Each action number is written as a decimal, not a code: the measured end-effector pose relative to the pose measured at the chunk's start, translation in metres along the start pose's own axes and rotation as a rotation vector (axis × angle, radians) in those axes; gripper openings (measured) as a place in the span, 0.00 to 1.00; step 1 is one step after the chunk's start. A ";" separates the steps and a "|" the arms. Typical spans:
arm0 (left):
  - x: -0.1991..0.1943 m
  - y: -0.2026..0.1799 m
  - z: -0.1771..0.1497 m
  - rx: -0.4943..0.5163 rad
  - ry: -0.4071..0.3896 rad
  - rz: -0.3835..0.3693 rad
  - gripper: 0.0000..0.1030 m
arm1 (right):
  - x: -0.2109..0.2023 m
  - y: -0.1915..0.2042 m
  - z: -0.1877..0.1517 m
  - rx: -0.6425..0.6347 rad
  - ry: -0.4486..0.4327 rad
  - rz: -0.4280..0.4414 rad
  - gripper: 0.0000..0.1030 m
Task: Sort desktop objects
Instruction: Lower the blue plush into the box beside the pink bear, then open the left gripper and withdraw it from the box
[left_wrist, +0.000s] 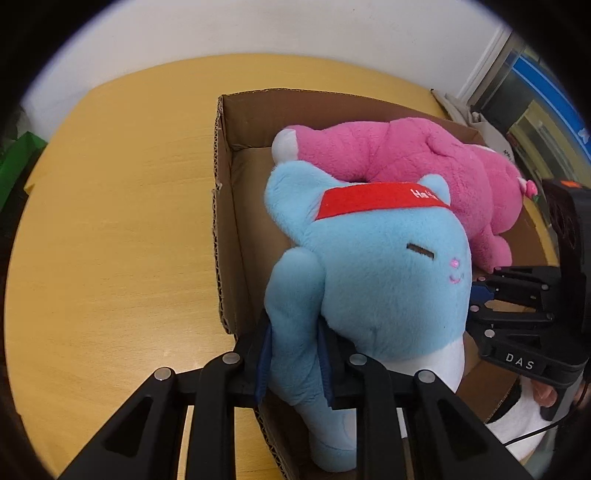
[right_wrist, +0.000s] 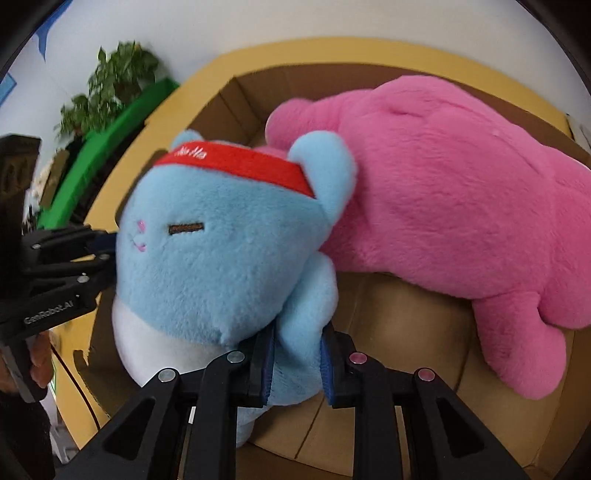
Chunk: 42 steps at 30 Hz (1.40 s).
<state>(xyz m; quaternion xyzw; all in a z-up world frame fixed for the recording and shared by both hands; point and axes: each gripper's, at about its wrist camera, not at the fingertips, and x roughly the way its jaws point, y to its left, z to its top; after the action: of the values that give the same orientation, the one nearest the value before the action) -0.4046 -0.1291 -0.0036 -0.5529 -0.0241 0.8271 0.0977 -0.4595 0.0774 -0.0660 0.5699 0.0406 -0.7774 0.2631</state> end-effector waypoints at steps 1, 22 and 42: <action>-0.001 -0.001 0.000 0.010 0.002 0.024 0.19 | 0.006 0.002 0.002 -0.005 0.023 0.005 0.22; 0.010 -0.051 0.055 0.133 0.006 0.211 0.25 | 0.025 0.018 -0.015 -0.027 0.077 0.095 0.39; 0.017 -0.041 0.031 0.121 -0.029 0.196 0.23 | -0.020 -0.085 -0.138 0.076 0.154 0.036 0.76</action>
<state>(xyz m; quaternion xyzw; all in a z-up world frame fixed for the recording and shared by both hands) -0.4340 -0.0837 -0.0007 -0.5337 0.0784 0.8406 0.0491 -0.3744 0.2080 -0.1162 0.6380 0.0209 -0.7276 0.2513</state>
